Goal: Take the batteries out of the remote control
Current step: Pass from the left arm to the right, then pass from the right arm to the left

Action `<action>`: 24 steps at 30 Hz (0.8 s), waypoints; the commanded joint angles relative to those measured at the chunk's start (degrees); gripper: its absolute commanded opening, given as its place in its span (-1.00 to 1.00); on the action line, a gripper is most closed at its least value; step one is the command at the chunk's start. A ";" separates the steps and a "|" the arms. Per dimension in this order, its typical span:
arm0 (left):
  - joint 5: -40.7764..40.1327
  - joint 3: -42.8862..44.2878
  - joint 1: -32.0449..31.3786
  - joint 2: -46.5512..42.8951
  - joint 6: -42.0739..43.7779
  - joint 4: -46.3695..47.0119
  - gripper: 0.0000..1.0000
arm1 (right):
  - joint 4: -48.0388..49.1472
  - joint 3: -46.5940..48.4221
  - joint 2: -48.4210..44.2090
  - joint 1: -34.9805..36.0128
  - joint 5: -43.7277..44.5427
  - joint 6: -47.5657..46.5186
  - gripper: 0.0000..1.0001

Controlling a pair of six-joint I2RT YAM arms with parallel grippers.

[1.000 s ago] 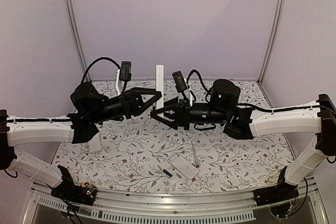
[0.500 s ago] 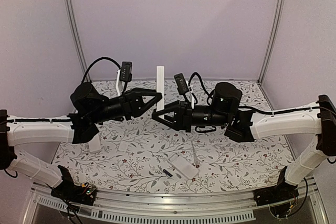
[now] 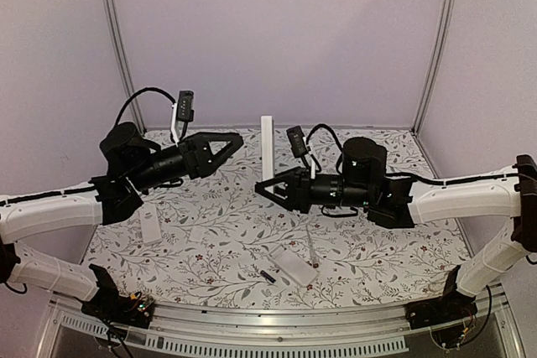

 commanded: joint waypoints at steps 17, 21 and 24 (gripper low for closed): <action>1.61 14.73 5.74 12.47 -2.05 -37.16 0.66 | -33.25 4.39 4.55 2.72 17.59 -12.95 -0.94; 2.96 15.22 5.46 14.70 -2.42 -37.95 0.62 | -33.85 5.30 5.48 3.24 18.49 -13.71 -0.93; 3.76 15.28 5.32 16.00 -2.99 -37.95 0.60 | -34.88 6.64 6.99 3.62 19.09 -14.50 -0.94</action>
